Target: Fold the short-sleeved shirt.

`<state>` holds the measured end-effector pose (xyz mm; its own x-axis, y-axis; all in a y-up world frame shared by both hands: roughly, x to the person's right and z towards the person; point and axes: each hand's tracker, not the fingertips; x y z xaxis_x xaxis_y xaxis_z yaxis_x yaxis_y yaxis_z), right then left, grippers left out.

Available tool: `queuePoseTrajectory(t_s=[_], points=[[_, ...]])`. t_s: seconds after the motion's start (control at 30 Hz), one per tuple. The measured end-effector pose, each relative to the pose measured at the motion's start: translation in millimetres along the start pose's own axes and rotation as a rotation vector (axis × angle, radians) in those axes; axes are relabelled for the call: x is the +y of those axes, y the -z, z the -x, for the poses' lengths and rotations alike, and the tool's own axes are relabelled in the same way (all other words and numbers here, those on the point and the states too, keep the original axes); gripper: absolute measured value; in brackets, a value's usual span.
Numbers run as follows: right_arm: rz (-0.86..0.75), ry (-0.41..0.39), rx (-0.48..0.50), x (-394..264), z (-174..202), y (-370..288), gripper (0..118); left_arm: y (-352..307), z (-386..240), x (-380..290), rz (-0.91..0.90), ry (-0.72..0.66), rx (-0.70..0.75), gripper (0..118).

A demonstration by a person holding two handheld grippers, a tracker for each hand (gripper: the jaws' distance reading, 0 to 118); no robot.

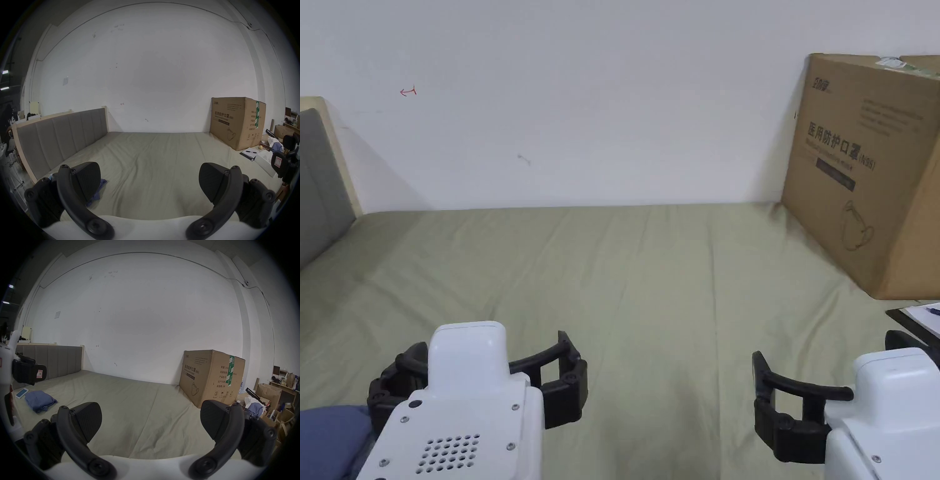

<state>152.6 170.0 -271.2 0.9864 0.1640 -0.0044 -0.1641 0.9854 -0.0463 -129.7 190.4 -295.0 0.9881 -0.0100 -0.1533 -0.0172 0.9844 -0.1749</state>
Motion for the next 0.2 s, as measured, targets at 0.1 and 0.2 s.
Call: queuePoseTrajectory(t_s=[0.1, 0.2], points=[[-0.007, -0.009, 0.001, 0.7, 0.0, -1.8, 118, -0.3, 0.0, 2.4, -0.002, 0.002, 0.002, 117], [-0.009, -0.008, -0.001, 1.2, -0.5, -2.8, 118, -1.1, 2.6, 2.4, -0.011, -0.027, -0.035, 117]])
